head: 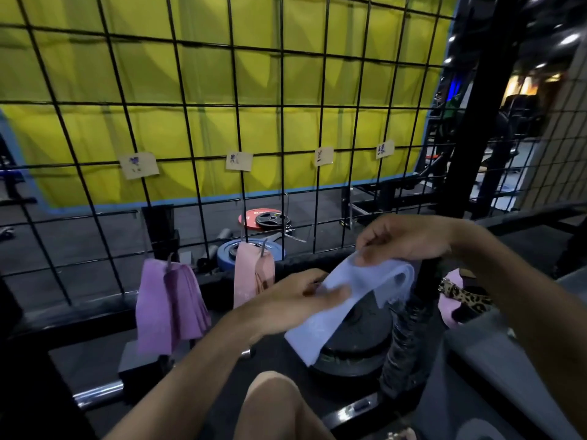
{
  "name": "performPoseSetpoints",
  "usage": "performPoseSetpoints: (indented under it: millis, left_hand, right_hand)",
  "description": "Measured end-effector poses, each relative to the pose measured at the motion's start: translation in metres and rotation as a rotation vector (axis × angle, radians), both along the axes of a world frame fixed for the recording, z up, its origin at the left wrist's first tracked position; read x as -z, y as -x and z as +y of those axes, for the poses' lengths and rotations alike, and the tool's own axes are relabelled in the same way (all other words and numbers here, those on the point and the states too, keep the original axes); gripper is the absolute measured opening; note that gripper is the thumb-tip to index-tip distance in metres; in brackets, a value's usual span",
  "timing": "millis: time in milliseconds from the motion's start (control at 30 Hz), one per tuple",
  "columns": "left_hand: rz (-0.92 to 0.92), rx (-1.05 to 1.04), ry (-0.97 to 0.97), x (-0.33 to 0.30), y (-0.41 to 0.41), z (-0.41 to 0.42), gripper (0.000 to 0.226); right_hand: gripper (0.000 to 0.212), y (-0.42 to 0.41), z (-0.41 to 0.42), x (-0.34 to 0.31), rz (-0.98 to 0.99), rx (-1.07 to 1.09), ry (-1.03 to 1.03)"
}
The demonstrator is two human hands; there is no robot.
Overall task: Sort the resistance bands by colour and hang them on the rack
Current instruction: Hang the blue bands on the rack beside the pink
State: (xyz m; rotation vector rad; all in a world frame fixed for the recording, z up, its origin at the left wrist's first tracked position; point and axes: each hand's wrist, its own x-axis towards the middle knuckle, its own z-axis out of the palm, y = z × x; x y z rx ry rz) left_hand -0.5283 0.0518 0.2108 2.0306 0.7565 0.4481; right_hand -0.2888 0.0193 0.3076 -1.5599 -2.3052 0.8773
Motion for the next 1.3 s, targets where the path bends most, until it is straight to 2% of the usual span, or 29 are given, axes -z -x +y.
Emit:
performPoseSetpoints:
  millis: [67,233,300,367,400,500,533,633,733,800,967,1300]
  left_hand:
    - [-0.071,-0.074,0.062,-0.004,-0.007,0.005,0.08]
    - [-0.169,-0.104,0.105,-0.012,-0.008,0.015,0.054]
    - [-0.27,-0.125,0.144,-0.013,-0.009,0.018,0.055]
    - [-0.384,-0.208,0.084,-0.014,-0.012,0.023,0.075]
    - [-0.423,-0.257,0.024,-0.014,-0.013,0.025,0.073]
    - [-0.472,-0.453,-0.076,-0.012,-0.016,0.028,0.032]
    - [-0.468,-0.51,-0.089,-0.013,-0.016,0.027,0.026]
    - [-0.448,-0.614,-0.162,-0.016,-0.019,0.022,0.04]
    - [-0.39,-0.613,-0.22,-0.02,-0.023,0.02,0.063]
    - [-0.39,-0.573,-0.242,-0.02,-0.027,0.023,0.067]
    - [-0.443,-0.556,-0.235,-0.021,-0.031,0.032,0.066]
    - [-0.482,-0.526,-0.124,-0.022,-0.042,0.04,0.06]
  right_hand:
    - [0.03,0.007,0.003,-0.018,-0.045,-0.042,-0.028]
    - [0.025,0.02,0.019,-0.05,-0.155,-0.116,-0.052]
    - [0.022,0.022,0.027,-0.055,-0.176,-0.115,-0.056]
    - [0.021,0.024,0.036,-0.056,-0.182,-0.09,-0.091]
    - [0.021,0.025,0.041,-0.055,-0.189,-0.075,-0.113]
    - [0.022,0.027,0.055,-0.044,-0.188,-0.034,-0.159]
    - [0.025,0.027,0.057,-0.04,-0.16,-0.03,-0.157]
    - [0.034,0.027,0.064,-0.027,-0.046,-0.007,-0.161]
    - [0.021,0.028,0.069,-0.018,0.006,-0.006,-0.202]
    - [0.018,0.028,0.071,-0.013,0.02,0.013,-0.208]
    - [0.02,0.028,0.067,-0.009,0.068,0.026,-0.191]
    - [0.013,0.019,0.071,0.003,0.096,-0.009,-0.23]
